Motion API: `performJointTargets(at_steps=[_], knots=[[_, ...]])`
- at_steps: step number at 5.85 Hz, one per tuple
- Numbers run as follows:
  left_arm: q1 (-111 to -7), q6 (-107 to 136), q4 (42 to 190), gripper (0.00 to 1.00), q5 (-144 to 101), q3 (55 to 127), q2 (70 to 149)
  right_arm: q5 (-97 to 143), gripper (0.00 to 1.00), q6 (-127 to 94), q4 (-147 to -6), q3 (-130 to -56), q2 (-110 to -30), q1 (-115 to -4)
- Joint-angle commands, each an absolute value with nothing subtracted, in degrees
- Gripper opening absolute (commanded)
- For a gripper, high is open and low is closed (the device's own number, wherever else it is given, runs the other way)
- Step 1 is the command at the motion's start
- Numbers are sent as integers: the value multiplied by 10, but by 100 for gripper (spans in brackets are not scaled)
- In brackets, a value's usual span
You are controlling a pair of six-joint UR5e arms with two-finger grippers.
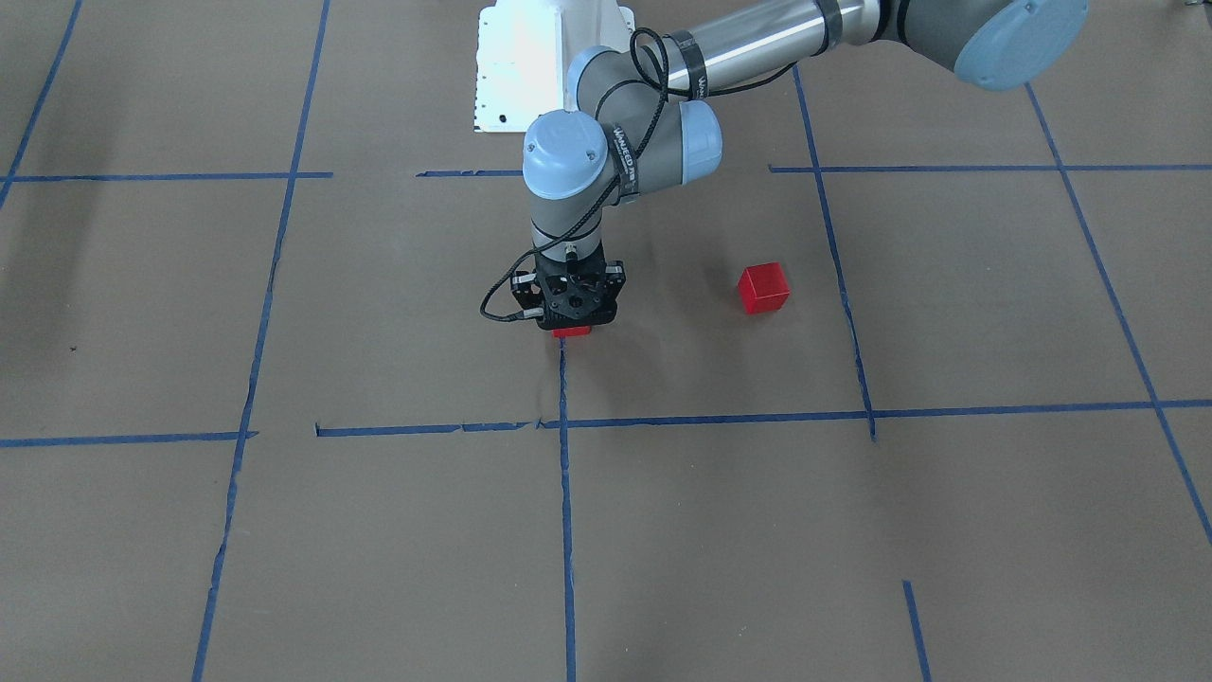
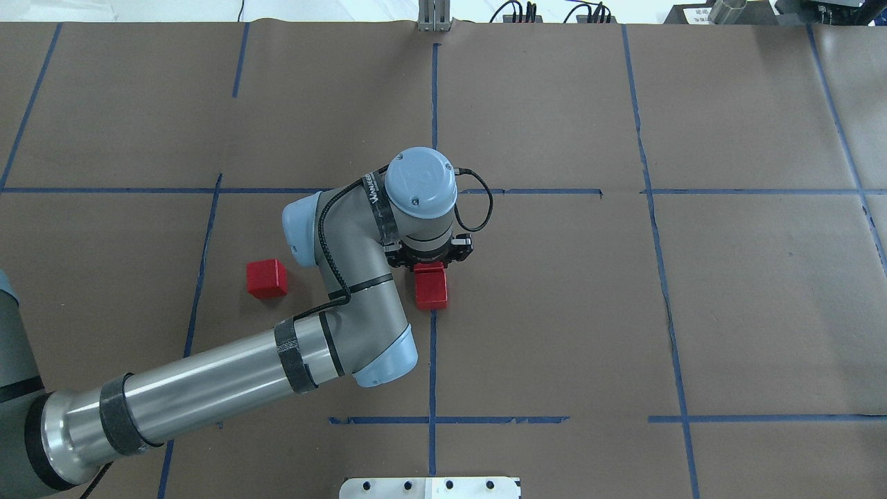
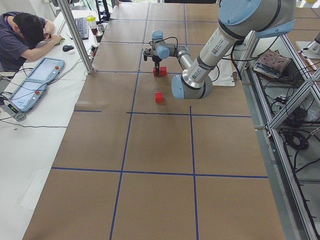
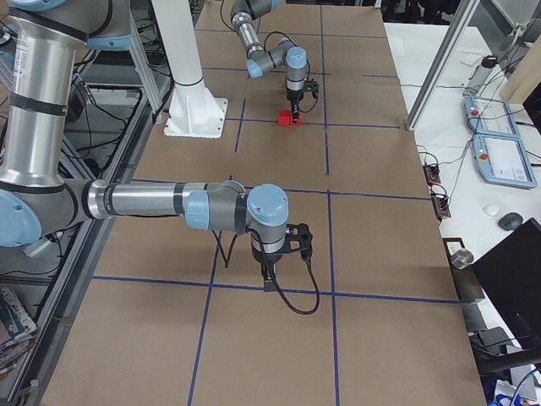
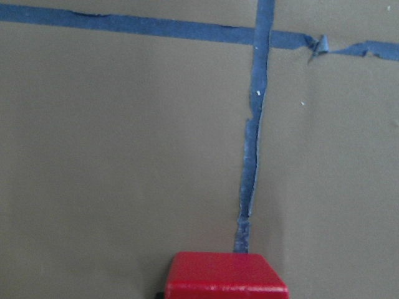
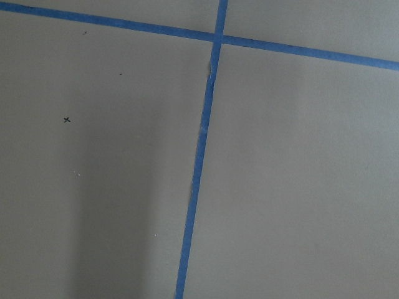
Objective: Form red blocks into L shape at center
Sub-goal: 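Place the cube farther from the robot beside the center cube, release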
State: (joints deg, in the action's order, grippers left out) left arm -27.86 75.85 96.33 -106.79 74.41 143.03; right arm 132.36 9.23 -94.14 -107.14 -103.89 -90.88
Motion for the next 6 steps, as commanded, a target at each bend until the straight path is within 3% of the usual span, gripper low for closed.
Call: performJointTargets(at_steps=[1, 4, 6], knots=[[-279, 760, 962, 34, -1068, 744, 1433, 1324, 100, 92, -941, -1071, -1039, -909], [-278, 770, 962, 35, -1068, 740, 1436, 1324, 100, 92, -941, -1071, -1039, -909], [-279, 770, 962, 40, -1068, 740, 1436, 1324, 100, 92, -941, -1071, -1039, -909]])
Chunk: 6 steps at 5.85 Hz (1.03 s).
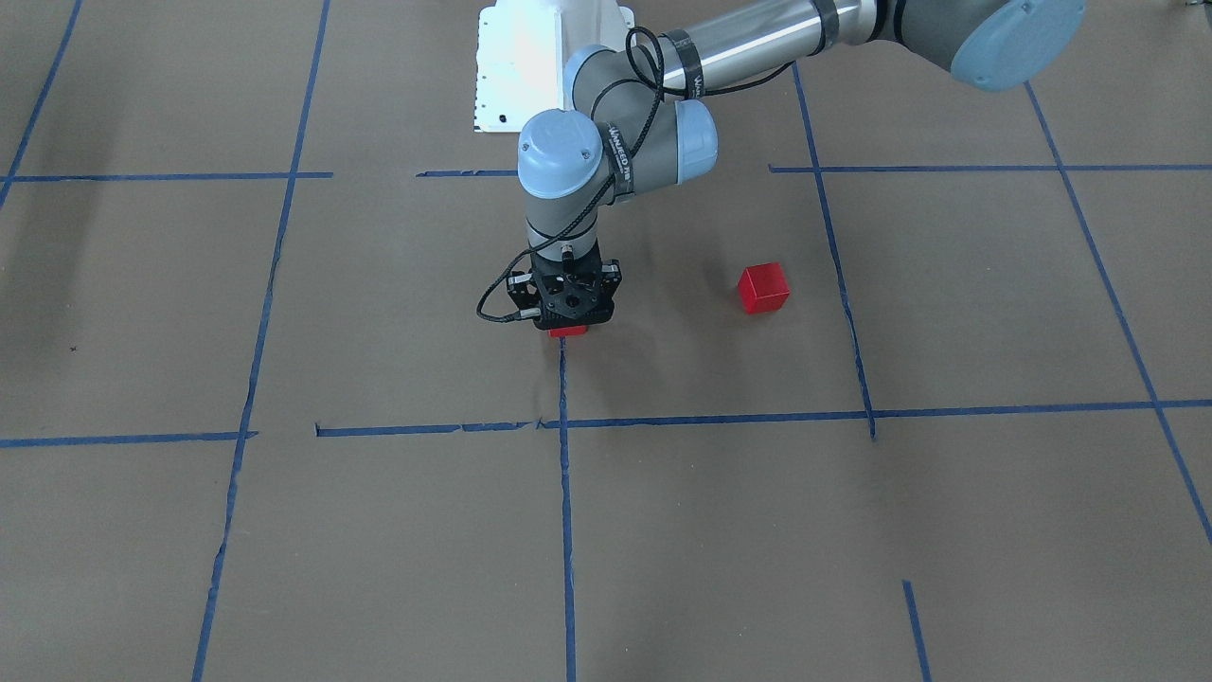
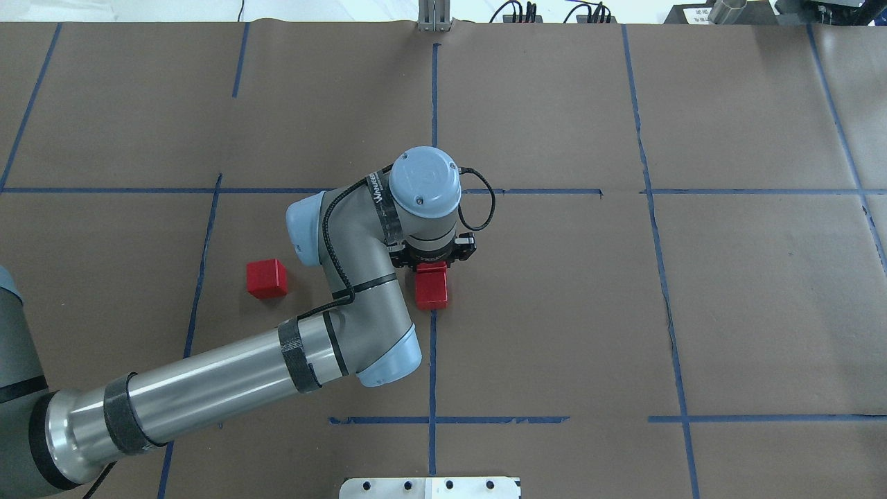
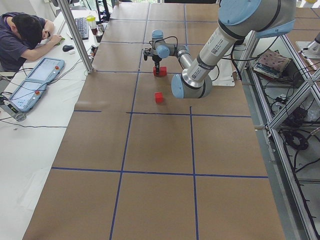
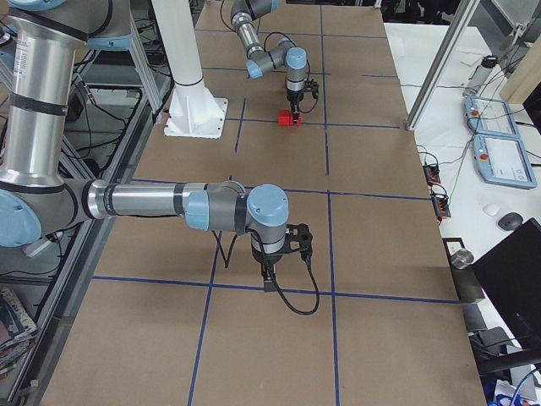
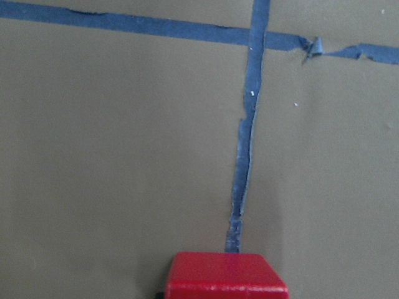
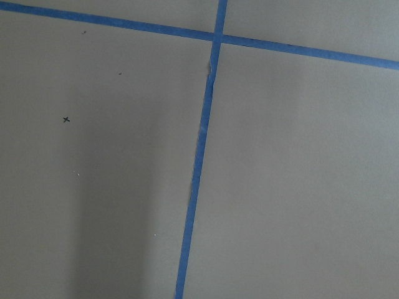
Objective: Form red blocks into L shape at center
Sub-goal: 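Place the cube farther from the robot beside the center cube, release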
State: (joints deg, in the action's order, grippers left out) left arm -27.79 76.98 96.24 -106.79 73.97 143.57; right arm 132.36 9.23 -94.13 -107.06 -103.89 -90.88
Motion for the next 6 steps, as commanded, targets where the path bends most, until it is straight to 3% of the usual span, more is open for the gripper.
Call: performJointTargets(at_steps=[1, 5, 6], knots=[[-279, 769, 962, 41, -1068, 739, 1435, 1324, 100, 92, -941, -1071, -1039, -909], [-278, 769, 962, 44, -1068, 739, 1433, 1324, 100, 92, -941, -1071, -1039, -909], [-278, 769, 962, 52, -1068, 739, 1434, 1324, 100, 92, -942, -1071, -1039, -909]])
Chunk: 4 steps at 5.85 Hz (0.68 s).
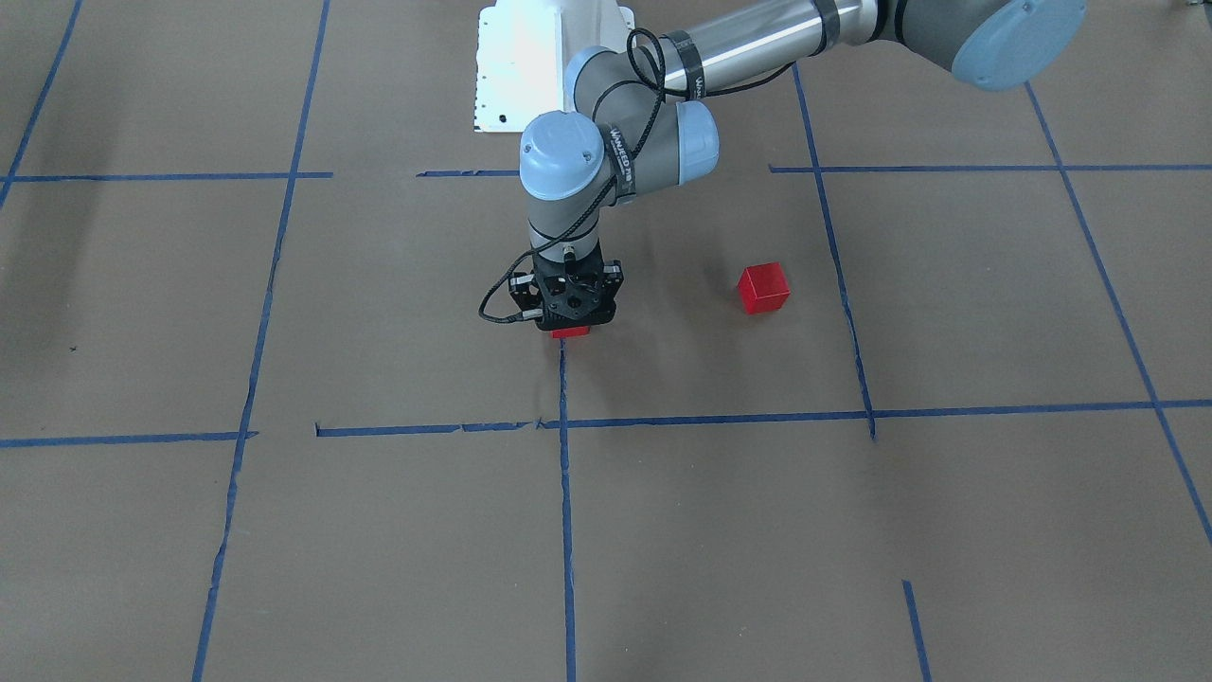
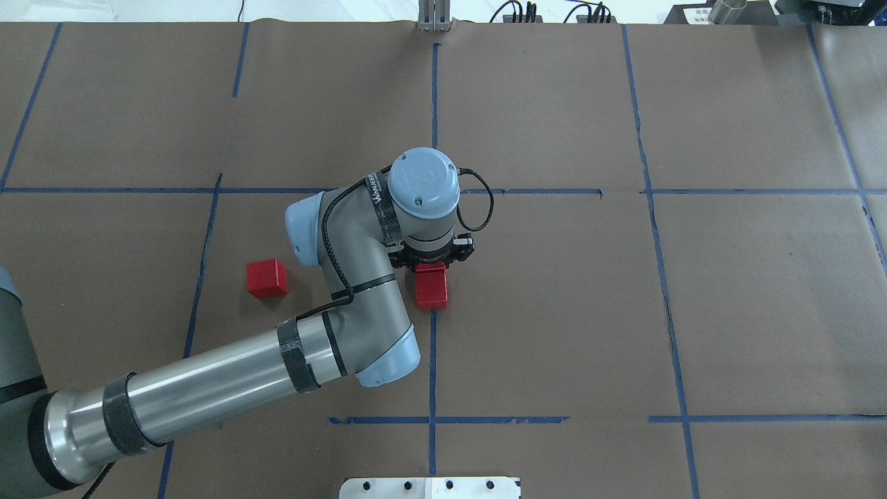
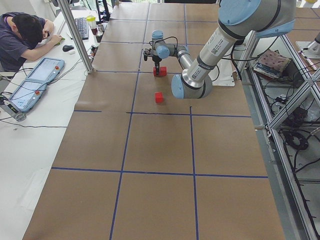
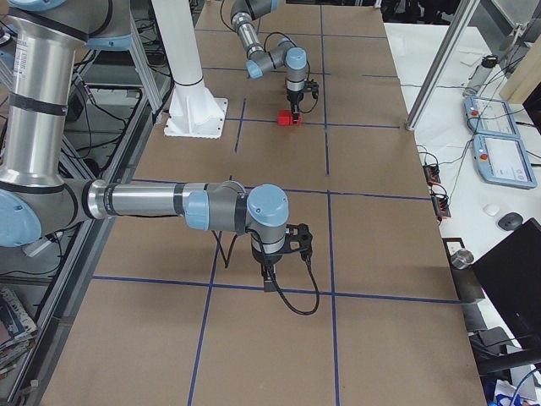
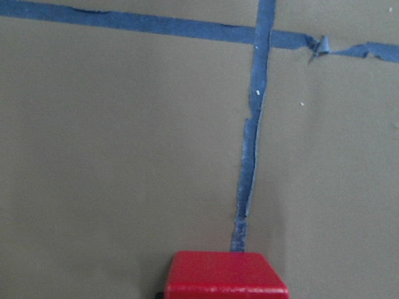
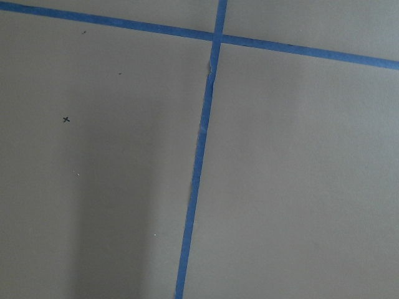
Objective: Form red blocks into L shape at center
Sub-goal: 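Place the cube farther from the robot beside the center cube, release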
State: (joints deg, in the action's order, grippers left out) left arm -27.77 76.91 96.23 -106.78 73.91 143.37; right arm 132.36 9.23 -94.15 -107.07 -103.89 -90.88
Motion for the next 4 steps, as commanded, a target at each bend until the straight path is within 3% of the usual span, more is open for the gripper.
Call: performJointTargets(at_steps=[1, 3, 4], knots=[[-279, 768, 963, 63, -1068, 739, 1434, 1324, 100, 92, -942, -1071, -1039, -910], [-279, 767, 963, 74, -1068, 739, 1435, 1324, 100, 92, -941, -1072, -1040, -910], [-279, 762, 962, 91, -1066, 743, 1437, 1324, 100, 92, -941, -1073, -1039, -909]])
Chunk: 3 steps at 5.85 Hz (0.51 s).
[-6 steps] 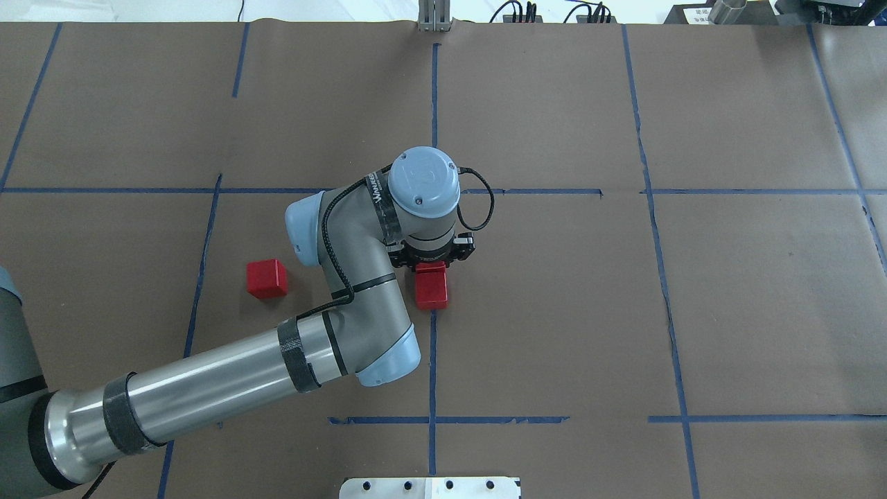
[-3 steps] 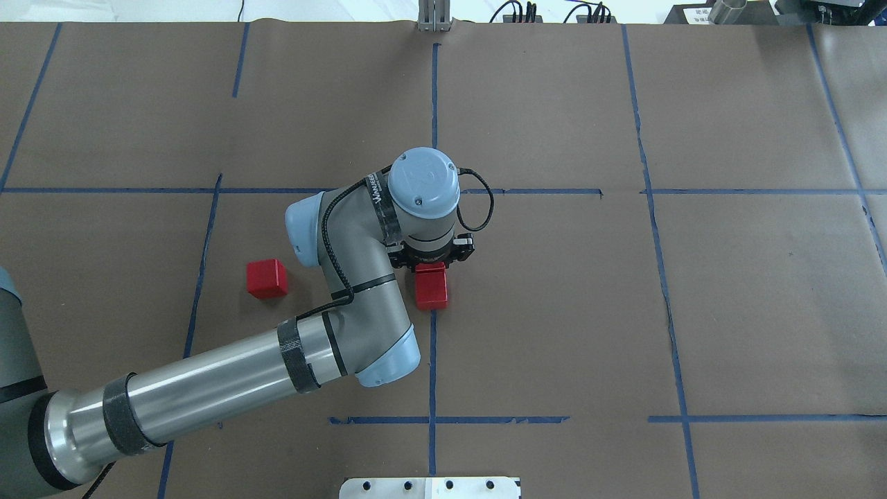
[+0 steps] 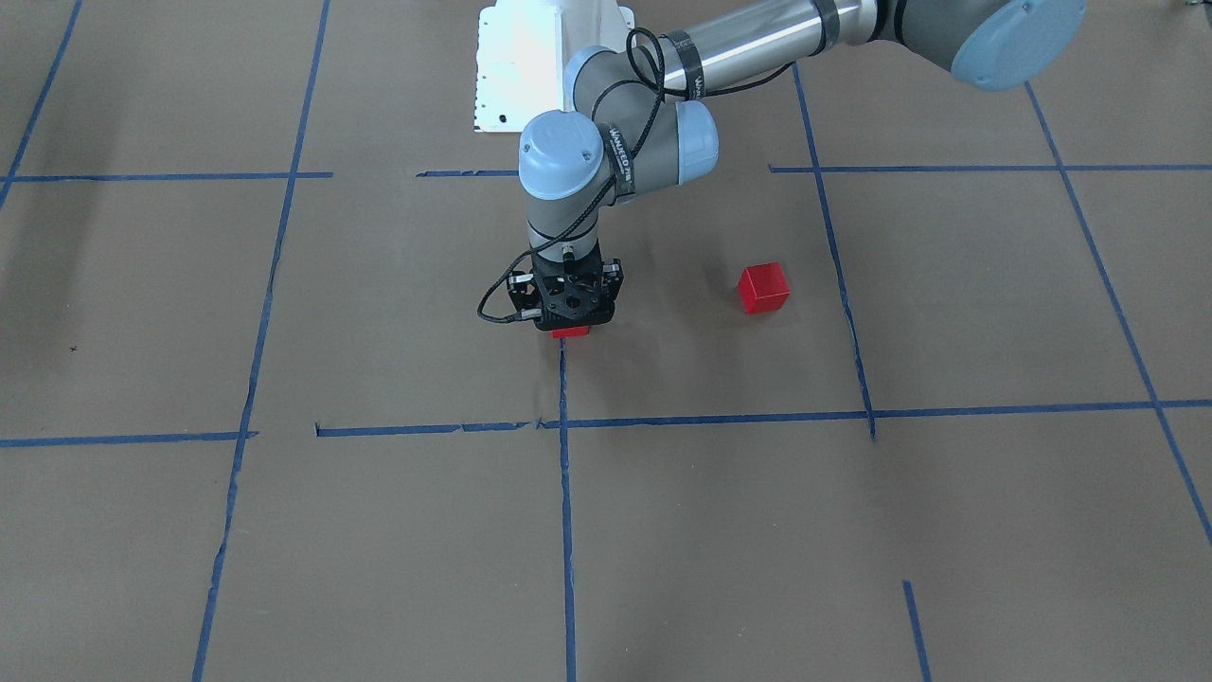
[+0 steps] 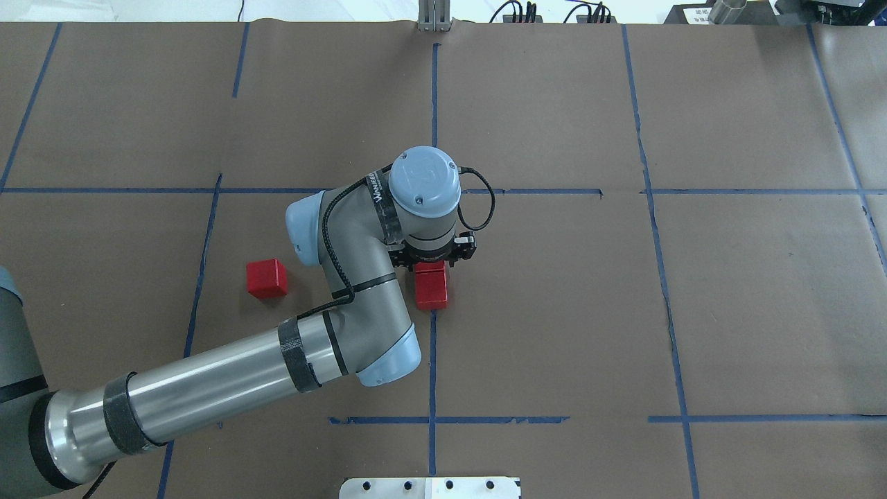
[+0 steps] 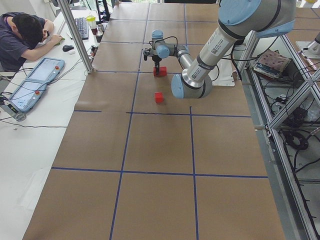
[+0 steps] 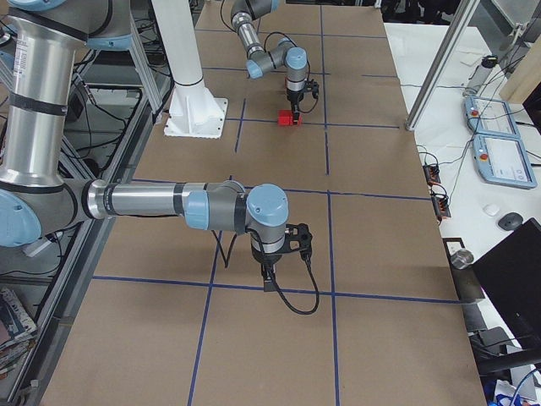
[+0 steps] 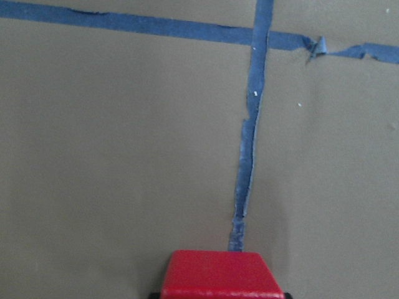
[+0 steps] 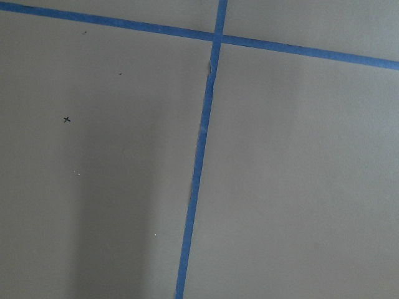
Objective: Form red blocks into L shape at center
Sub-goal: 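Place the cube farther from the robot beside the center cube, release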
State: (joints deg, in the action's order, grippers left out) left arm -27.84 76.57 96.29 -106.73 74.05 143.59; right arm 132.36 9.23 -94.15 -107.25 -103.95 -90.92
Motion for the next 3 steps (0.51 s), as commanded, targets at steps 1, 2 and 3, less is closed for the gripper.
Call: performJointTargets(at_steps=[1, 2, 3], knots=[[-284, 760, 961, 99, -1060, 747, 1439, 1324, 100, 92, -942, -1073, -1039, -909], [-302, 736, 942, 100, -1061, 765, 1436, 1324, 100, 92, -941, -1073, -1039, -909], [-328, 665, 857, 100, -1063, 824, 1427, 1325, 100, 92, -941, -1073, -1038, -909]])
